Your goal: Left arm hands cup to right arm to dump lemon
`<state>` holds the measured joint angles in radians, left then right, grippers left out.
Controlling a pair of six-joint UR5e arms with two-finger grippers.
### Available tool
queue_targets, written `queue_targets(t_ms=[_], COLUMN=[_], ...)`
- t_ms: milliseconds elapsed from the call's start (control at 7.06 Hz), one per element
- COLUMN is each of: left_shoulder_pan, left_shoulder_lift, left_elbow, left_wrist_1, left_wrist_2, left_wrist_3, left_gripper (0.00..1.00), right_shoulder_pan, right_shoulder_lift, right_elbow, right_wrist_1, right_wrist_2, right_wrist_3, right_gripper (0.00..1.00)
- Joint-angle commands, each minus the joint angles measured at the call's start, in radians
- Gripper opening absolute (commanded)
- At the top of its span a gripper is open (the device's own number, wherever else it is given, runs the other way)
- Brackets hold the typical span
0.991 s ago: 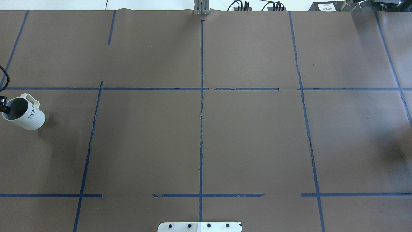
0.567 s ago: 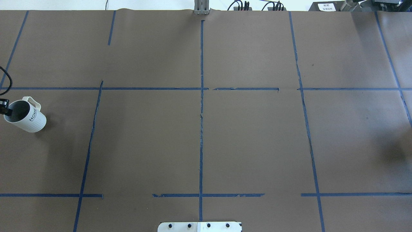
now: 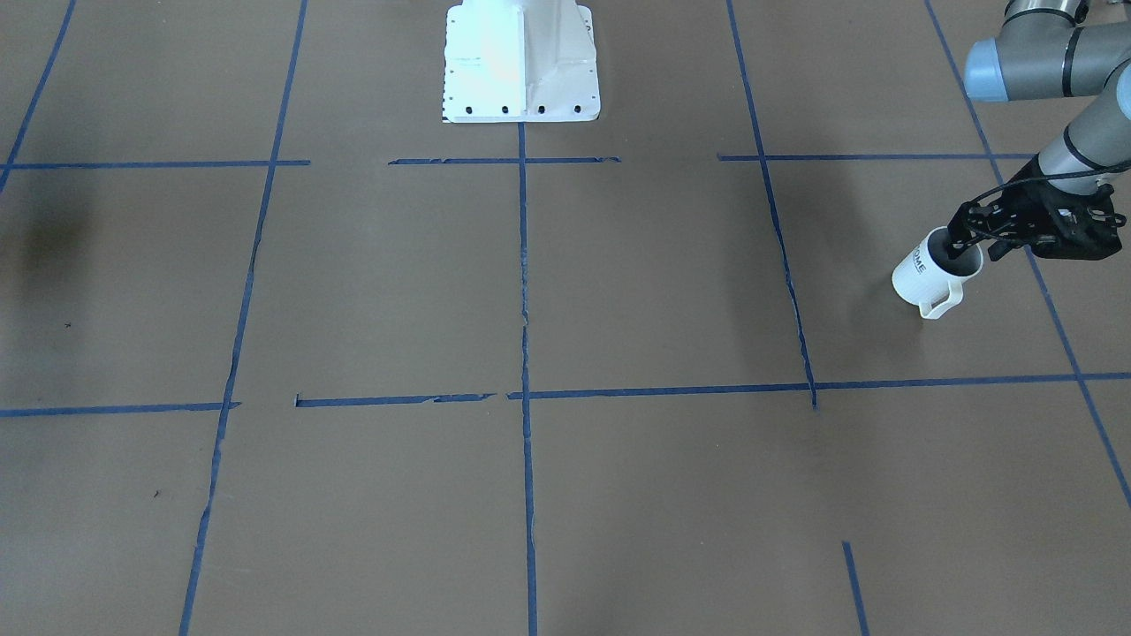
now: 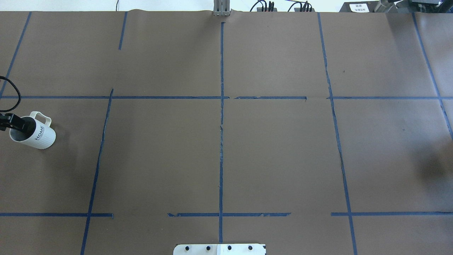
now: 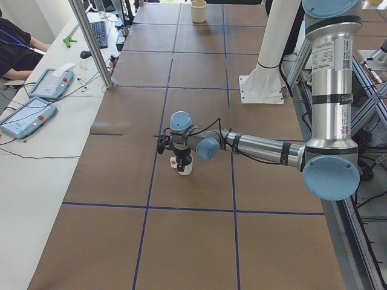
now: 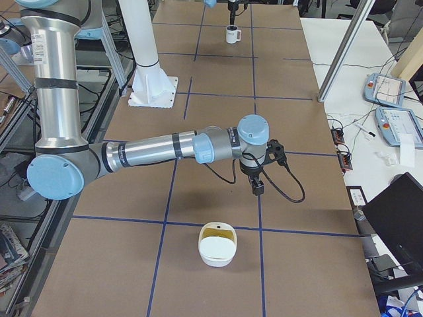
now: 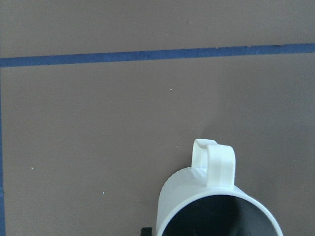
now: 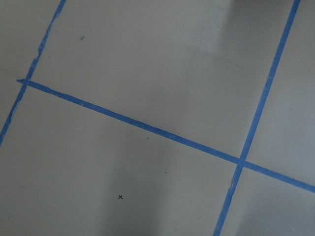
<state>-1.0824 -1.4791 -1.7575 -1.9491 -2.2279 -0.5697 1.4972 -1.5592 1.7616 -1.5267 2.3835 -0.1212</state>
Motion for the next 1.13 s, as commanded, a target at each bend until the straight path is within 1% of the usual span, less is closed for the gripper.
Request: queue_targets(t_ms=[0,283,425,567,708,991], left_shoulder_pan=[-0.138,-0.322,-0.403,-0.489,-0.522,-0.522], left_shoulder_lift=[-0.01,-0.021,-0.021,-0.021,-0.006,0.002], left_elbow=[-0.016,-0.017,-0.019,-0.019,-0.016,-0.016], left_wrist_1=[0.184,0.396,0.491,0.551,0.543,0.536], left_wrist_2=[-0.01,-0.01,-0.028,-0.106,-0.123,-0.121], left_wrist_3=[0.293,0.623,0.721,0.744,0.745,0.738], left_gripper=[1.0,1.0,1.0,1.0,1.0,1.0], right_shoulder_pan=[0.0,0.0,0.0,0.0,0.0,0.0], right_shoulder_lift=[-0.015,-0.028,-0.033,-0.054,-0.058,-0.065], right_elbow=[-0.007,-0.008,-0.008,-0.008,-0.033,-0.04], right_wrist_1=[-0.001,-0.001,-0.004,-0.004,-0.004,-0.01], right_wrist_2=[-0.013,-0.014,-0.012,-0.012,-0.012,-0.009], right_wrist_3=[0.0,-0.002,-0.002,0.0,0.005,0.009], right_gripper=[1.0,1.0,1.0,1.0,1.0,1.0])
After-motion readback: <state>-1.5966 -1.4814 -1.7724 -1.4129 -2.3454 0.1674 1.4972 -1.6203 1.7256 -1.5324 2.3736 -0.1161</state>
